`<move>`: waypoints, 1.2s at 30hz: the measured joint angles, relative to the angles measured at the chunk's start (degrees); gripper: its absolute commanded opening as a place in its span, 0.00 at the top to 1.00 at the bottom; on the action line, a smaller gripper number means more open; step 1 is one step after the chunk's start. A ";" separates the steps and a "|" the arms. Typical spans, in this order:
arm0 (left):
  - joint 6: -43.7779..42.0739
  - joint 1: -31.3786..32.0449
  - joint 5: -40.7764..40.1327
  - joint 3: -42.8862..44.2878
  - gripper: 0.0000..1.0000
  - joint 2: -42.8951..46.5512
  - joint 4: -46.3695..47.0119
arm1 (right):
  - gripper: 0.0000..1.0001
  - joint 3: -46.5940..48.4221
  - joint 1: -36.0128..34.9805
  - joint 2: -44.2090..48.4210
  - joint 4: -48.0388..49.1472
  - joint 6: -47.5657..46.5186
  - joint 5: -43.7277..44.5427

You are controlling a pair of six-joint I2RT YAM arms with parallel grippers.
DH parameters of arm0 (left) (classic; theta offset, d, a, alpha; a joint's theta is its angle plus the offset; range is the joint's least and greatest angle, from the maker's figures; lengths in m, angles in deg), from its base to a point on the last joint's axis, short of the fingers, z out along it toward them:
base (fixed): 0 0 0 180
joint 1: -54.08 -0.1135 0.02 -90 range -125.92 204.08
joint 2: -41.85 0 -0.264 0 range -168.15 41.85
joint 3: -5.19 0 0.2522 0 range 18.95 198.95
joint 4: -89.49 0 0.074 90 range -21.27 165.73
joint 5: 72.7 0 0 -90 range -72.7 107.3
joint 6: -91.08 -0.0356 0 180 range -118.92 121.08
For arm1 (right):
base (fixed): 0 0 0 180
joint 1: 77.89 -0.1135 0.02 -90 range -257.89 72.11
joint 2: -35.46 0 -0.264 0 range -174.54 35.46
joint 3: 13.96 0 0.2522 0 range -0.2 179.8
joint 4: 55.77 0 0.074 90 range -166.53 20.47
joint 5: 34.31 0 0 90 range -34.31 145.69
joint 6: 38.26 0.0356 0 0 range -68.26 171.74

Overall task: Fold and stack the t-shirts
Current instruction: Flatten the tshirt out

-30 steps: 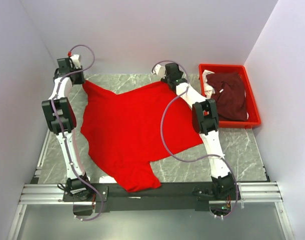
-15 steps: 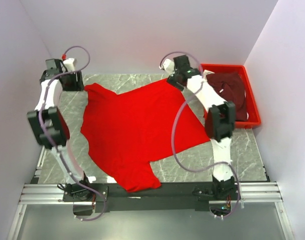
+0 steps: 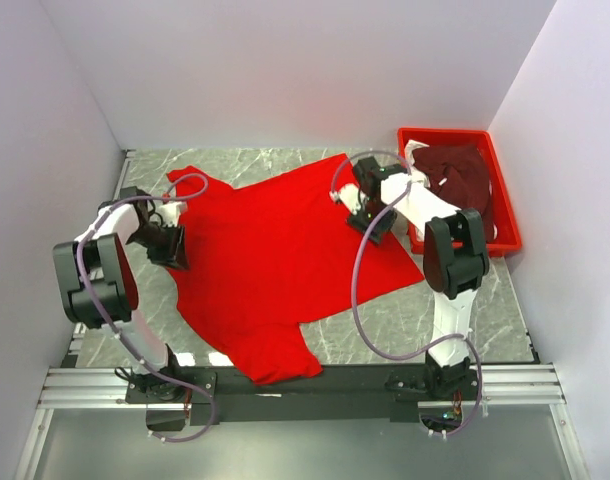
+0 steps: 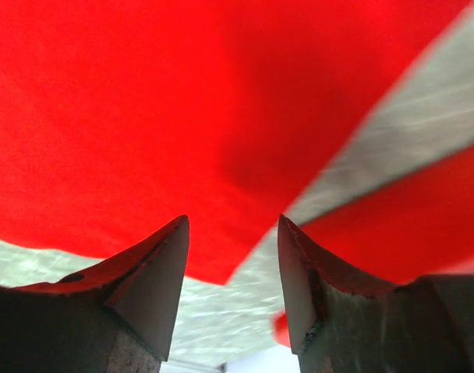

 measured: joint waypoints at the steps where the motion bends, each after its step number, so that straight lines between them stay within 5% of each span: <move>1: 0.22 -0.13 -0.63 0.04 0.64 -0.94 0.61 | 0.44 -1.03 0.00 -0.35 -0.22 0.42 0.00; 6: 2.16 -2.25 -4.79 4.50 0.66 -8.66 2.25 | 0.44 -2.80 0.15 -0.96 -0.31 2.40 -0.44; 13: 4.90 -4.59 -8.35 22.60 0.67 -21.09 -1.29 | 0.45 0.44 0.15 -5.40 -0.37 4.72 -1.57; 19: 4.31 -4.61 -10.73 35.91 0.50 -28.33 -1.03 | 0.45 2.58 0.15 -8.44 -1.03 5.35 -3.06; 27: -1.55 -4.94 -5.95 29.33 0.44 -18.75 -1.57 | 0.46 1.81 -0.44 -4.15 -2.27 5.57 -6.40; 36: -3.85 -3.26 -4.07 18.69 0.52 -8.83 1.46 | 0.49 -2.56 -3.28 -3.21 -0.04 6.08 -6.75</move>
